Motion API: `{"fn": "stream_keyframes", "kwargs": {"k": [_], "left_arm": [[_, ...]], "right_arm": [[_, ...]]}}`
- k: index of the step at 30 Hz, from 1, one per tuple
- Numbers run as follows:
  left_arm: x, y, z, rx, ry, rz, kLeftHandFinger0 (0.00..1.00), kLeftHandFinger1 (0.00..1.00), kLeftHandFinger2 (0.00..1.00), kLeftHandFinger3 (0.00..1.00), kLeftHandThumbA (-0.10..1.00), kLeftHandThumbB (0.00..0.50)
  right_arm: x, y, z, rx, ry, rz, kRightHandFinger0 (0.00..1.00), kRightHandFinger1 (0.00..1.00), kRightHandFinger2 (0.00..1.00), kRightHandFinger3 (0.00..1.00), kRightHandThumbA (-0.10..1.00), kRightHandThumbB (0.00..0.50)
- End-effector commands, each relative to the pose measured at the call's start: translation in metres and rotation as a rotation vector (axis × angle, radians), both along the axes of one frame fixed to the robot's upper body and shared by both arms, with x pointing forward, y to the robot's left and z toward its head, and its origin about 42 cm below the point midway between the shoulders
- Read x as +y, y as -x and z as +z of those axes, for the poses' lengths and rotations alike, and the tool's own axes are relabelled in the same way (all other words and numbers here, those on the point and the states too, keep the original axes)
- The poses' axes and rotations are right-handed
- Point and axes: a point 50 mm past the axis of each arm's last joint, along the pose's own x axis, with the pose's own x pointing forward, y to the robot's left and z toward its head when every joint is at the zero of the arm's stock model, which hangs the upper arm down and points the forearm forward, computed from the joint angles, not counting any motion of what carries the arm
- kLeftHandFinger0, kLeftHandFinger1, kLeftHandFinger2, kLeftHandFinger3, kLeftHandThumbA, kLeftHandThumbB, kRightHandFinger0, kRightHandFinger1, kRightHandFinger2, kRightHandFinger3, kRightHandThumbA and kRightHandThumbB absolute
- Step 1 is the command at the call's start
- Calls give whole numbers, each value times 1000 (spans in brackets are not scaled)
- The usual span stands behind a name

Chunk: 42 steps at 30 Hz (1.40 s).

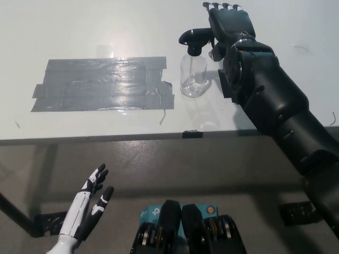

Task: The robot grabs the black lid of the spray bottle on the desk and places it on the black area of the desk

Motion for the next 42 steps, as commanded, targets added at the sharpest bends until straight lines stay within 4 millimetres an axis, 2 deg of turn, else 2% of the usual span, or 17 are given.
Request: {"fn": "stream_keyframes", "kwargs": {"k": [1,7,30,33,34,35,36,37,38,39,40,41,42], "left_arm": [[2,-4,14,-59,-43,-16,1000,1000,1000,1000,933,35],[2,-5,15,-58,-44,-17,1000,1000,1000,1000,931,39],[1,-8,17,-63,-35,-20,1000,1000,1000,1000,921,29],[2,-8,18,-63,-48,-22,1000,1000,1000,1000,924,23],[1,-9,18,-65,-51,-21,1000,1000,1000,1000,926,22],[1,-9,19,-64,-49,-19,1000,1000,1000,1000,925,22],[1,-9,19,-62,-46,-17,1000,1000,1000,1000,923,21],[2,-9,19,-61,-47,-16,1000,1000,1000,1000,919,15],[2,-8,19,-61,-47,-16,1000,1000,1000,1000,918,14],[2,-9,19,-64,-51,-17,1000,1000,1000,1000,915,9],[2,-9,19,-69,-55,-23,1000,1000,1000,1000,915,8],[2,-10,20,-74,-56,-26,1000,1000,1000,1000,916,7],[2,-11,20,-76,-53,-27,1000,1000,1000,1000,921,9]], "right_arm": [[15,-2,45,-138,-20,47,1000,1000,1000,1000,798,494],[17,-2,51,-170,-15,47,1000,1000,1000,1000,843,492],[29,-3,55,-191,-39,61,1000,1000,1000,1000,874,494],[31,-4,53,-177,-61,71,1000,1000,1000,1000,836,479],[31,-5,53,-168,-54,74,1000,1000,1000,1000,817,454],[31,-6,52,-145,-56,80,1000,1000,1000,1000,755,407],[31,-8,51,-105,-83,81,1000,1000,963,1000,625,346],[30,-9,48,-63,-113,75,577,464,578,865,410,325],[30,-9,46,-51,-122,73,337,328,453,801,361,313],[26,-11,40,-35,-116,71,22,93,221,584,-5,260],[21,-12,32,-24,-110,68,4,23,162,462,-81,256],[14,-14,21,-14,-104,58,1,61,214,434,-96,257],[10,-15,15,-13,-112,53,13,144,346,371,-100,250]]}}
